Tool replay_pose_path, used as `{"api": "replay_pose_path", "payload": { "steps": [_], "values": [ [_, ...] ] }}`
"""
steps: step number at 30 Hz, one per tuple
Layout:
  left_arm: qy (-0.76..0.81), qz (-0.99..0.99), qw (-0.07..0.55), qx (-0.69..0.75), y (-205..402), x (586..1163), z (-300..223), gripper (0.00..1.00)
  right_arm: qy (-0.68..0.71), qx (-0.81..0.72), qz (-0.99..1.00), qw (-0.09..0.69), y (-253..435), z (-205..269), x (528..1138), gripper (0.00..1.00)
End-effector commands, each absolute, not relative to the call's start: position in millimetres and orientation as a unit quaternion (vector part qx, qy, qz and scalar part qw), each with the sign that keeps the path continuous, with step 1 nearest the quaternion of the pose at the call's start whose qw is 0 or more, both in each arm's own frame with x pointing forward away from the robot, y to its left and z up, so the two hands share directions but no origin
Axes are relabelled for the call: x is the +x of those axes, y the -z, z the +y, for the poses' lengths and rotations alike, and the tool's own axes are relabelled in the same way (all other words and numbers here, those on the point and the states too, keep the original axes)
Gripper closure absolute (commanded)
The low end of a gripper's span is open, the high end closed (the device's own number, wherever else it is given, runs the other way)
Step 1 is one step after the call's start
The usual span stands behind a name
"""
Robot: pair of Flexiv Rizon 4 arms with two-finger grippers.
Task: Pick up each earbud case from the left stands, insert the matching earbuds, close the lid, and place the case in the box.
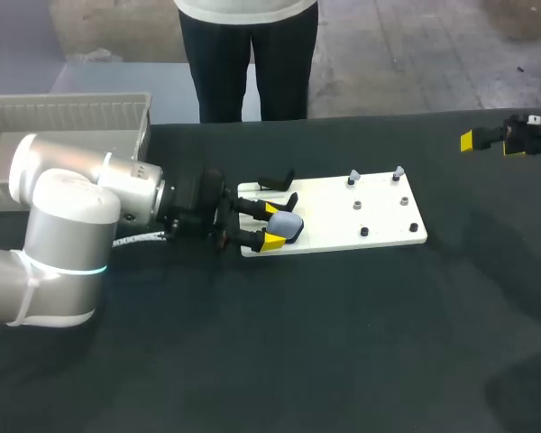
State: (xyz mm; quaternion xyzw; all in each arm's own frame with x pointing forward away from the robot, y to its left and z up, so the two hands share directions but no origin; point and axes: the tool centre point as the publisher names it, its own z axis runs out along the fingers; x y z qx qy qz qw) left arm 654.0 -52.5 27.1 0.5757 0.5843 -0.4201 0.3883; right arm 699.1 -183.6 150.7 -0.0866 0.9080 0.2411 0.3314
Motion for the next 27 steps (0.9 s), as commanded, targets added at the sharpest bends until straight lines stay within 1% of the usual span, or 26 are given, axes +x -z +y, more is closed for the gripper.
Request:
{"api": "replay_pose_path", "payload": {
  "steps": [1, 11, 20, 21, 23, 25, 26, 27],
  "values": [
    [0.429, 0.581, 0.386, 0.574, -23.9, 659.0, -55.0, 0.47, -0.242, -0.088, 0.908, 0.331, -149.8, -184.0, 699.9, 0.00],
    [0.427, 0.583, 0.384, 0.575, -23.8, 658.9, -56.1, 0.51, -0.242, -0.088, 0.908, 0.331, -149.8, -184.0, 699.9, 0.00],
    [0.427, 0.582, 0.384, 0.577, -24.4, 658.7, -56.0, 0.59, -0.242, -0.088, 0.908, 0.331, -149.8, -184.0, 699.9, 0.00],
    [0.426, 0.581, 0.384, 0.577, -24.3, 658.8, -56.0, 0.63, -0.242, -0.088, 0.908, 0.331, -149.8, -184.0, 699.9, 0.00],
    [0.427, 0.581, 0.383, 0.577, -24.2, 658.9, -56.1, 0.69, -0.242, -0.088, 0.908, 0.331, -149.8, -184.0, 699.9, 0.00],
    [0.427, 0.581, 0.383, 0.577, -24.2, 659.0, -56.2, 0.82, -0.242, -0.088, 0.908, 0.331, -149.8, -184.0, 699.9, 0.00],
    [0.427, 0.581, 0.383, 0.578, -24.2, 659.0, -56.2, 0.85, -0.242, -0.088, 0.908, 0.331, -149.8, -184.0, 699.9, 0.00],
    [0.427, 0.580, 0.383, 0.578, -24.5, 658.8, -56.5, 0.85, -0.242, -0.088, 0.908, 0.331, -149.8, -184.0, 699.9, 0.00]
  ]
}}
